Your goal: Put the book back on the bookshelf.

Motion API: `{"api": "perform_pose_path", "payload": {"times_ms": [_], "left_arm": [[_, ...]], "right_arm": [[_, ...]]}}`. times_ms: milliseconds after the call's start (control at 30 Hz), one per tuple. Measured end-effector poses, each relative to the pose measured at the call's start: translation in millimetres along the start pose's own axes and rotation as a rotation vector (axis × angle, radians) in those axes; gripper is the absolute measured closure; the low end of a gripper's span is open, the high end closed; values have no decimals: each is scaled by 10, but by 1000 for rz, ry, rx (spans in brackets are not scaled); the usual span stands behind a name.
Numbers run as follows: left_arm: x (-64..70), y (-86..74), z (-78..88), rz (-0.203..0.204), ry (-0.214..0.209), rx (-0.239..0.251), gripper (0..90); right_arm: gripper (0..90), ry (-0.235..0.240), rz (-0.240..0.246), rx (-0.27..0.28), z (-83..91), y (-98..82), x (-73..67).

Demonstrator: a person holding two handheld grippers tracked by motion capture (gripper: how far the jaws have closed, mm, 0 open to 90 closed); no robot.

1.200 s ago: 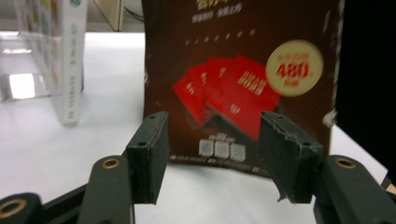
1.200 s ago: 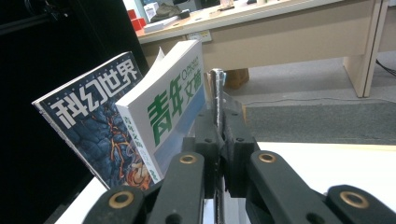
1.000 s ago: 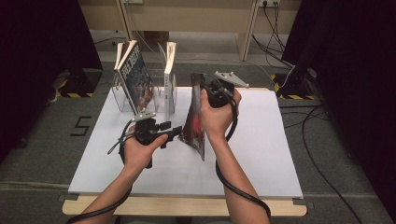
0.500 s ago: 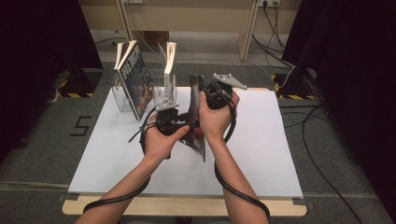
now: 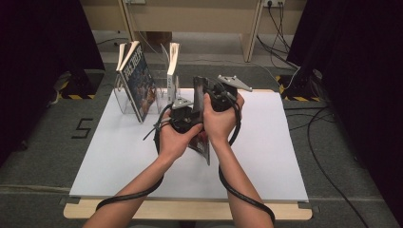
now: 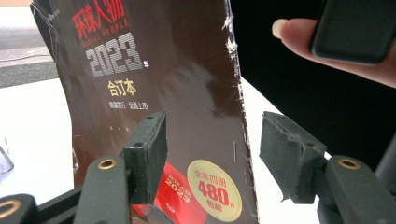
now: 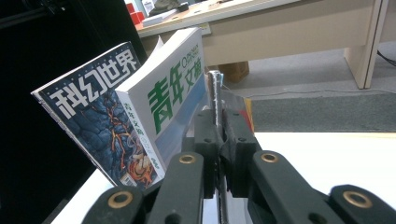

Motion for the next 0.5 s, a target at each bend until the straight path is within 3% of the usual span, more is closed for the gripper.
{"api": "perform_pose_path", "payload": {"times_ms": [267,500], "left_arm": [[-8,-54,-104,-20,36,-16,423],[-15,-61,-107,-36,66,-1,550]], "right_arm": [[856,8,-7,0,5,7,1],[856,24,-19,-6,24,6,-34]]}}
Point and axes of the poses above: each handheld gripper's, and its own axes: z roughly backward along the jaws, y roughly out of its top, x roughly to its right, the point moved 9 cm from there along -z, roughly forward along the jaws, and after that the axes turned 14 degrees about -y, right-handed, at the moved point
